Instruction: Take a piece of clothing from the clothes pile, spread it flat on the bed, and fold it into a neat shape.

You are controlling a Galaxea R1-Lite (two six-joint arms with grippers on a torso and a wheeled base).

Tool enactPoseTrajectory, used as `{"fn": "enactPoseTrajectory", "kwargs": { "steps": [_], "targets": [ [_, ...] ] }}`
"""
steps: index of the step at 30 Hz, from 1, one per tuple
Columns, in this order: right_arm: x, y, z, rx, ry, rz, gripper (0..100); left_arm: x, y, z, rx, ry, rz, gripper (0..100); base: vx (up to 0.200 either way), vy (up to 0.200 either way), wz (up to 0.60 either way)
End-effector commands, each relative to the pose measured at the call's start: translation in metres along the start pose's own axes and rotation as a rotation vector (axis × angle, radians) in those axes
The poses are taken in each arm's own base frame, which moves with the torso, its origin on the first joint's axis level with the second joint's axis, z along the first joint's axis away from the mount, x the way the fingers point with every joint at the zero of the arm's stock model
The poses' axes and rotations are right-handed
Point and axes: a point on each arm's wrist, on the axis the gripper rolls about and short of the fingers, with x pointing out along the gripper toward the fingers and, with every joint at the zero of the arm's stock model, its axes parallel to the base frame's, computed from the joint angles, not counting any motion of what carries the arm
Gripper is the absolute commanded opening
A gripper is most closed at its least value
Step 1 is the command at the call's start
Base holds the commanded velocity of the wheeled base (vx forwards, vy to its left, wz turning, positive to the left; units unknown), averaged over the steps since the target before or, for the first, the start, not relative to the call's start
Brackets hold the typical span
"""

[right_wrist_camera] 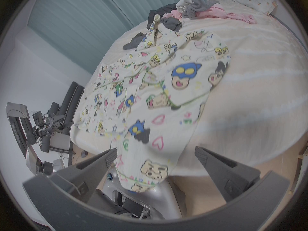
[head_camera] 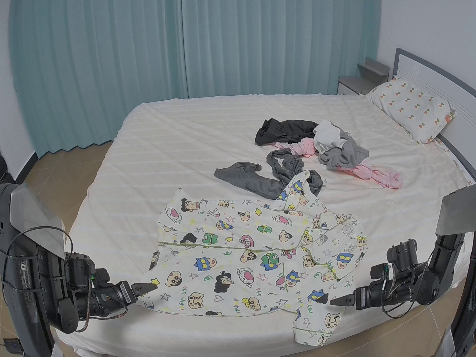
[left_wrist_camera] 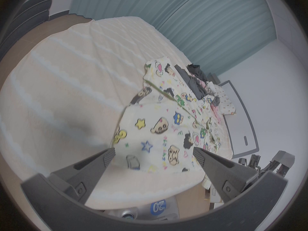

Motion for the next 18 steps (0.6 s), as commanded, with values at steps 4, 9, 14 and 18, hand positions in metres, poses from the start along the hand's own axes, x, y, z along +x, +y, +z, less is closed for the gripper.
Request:
{"fn": "enactPoseTrajectory", "kwargs": {
  "steps": [4,9,14,18],
  "targets": [
    [0.033,0.011,-0.019,-0.058,0.048,-0.064,100,0.002,0.002,-0.007,0.002,0.026,0.025,100,0.0,0.0,0.0],
    [0.039,0.025,-0.03,-0.073,0.013,-0.064,100,0.002,0.002,-0.007,0.002,0.026,0.025,100,0.0,0.0,0.0],
    [0.061,0.038,-0.034,-0.094,-0.032,-0.157,100,0.002,0.002,-0.007,0.002,0.025,0.027,100,0.0,0.0,0.0],
    [0.067,0.043,-0.036,-0.092,-0.058,-0.183,100,0.002,0.002,-0.007,0.002,0.025,0.027,100,0.0,0.0,0.0]
  ]
}}
